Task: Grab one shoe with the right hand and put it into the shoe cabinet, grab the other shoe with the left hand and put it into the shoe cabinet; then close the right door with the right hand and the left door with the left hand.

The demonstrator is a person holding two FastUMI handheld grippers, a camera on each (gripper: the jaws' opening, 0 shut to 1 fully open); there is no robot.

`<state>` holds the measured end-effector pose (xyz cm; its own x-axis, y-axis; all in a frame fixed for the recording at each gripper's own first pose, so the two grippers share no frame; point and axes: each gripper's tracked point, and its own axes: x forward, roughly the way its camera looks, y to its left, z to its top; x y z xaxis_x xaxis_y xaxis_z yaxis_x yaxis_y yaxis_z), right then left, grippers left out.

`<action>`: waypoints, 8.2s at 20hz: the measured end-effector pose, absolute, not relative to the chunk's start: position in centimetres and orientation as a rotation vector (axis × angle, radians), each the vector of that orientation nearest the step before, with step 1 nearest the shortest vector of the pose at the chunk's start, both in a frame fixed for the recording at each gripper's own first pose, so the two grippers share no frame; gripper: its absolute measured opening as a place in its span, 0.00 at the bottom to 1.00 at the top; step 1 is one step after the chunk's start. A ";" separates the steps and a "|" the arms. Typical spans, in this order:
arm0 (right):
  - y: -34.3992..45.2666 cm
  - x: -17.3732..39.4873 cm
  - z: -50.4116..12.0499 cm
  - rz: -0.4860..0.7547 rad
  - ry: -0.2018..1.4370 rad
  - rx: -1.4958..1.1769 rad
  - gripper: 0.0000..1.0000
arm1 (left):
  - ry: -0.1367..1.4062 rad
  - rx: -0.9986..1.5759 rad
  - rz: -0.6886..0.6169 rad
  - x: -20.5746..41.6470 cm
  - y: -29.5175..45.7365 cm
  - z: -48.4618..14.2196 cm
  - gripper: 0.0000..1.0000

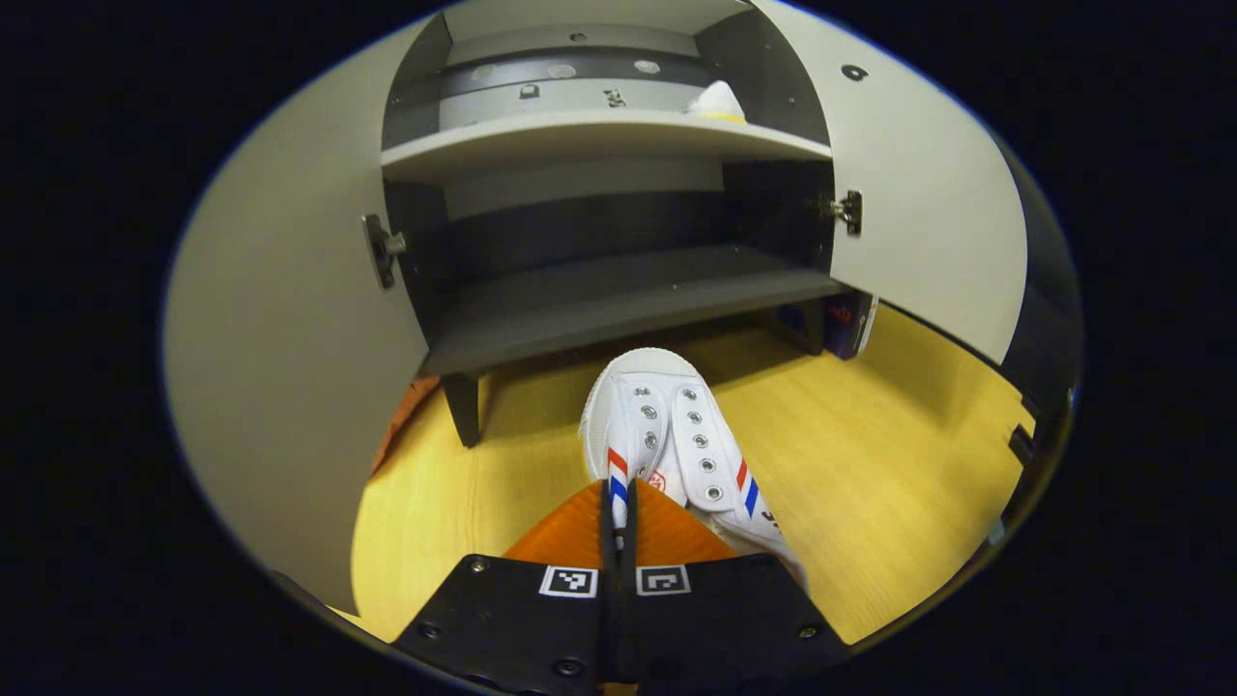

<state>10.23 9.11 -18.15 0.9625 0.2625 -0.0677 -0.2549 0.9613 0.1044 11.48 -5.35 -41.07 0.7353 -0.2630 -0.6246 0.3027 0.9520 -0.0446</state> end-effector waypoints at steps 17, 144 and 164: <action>8.4 8.7 -16.0 0.427 -0.005 0.075 0.98 | 0.640 -0.136 -0.182 19.2 -5.7 -22.7 0.00; -2.7 16.2 -4.5 0.092 -0.001 0.041 0.98 | 0.137 -0.100 -0.005 2.1 17.1 -9.7 0.93; -6.5 11.8 -3.8 0.100 -0.074 0.058 0.98 | 0.226 -0.159 -0.079 13.2 18.2 -6.5 0.93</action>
<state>11.80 -6.46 -3.76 0.9923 0.0971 0.0767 -0.1014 0.9934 0.0538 13.22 18.18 -6.47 0.9715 -0.0956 -0.2168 0.0600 0.9844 -0.1655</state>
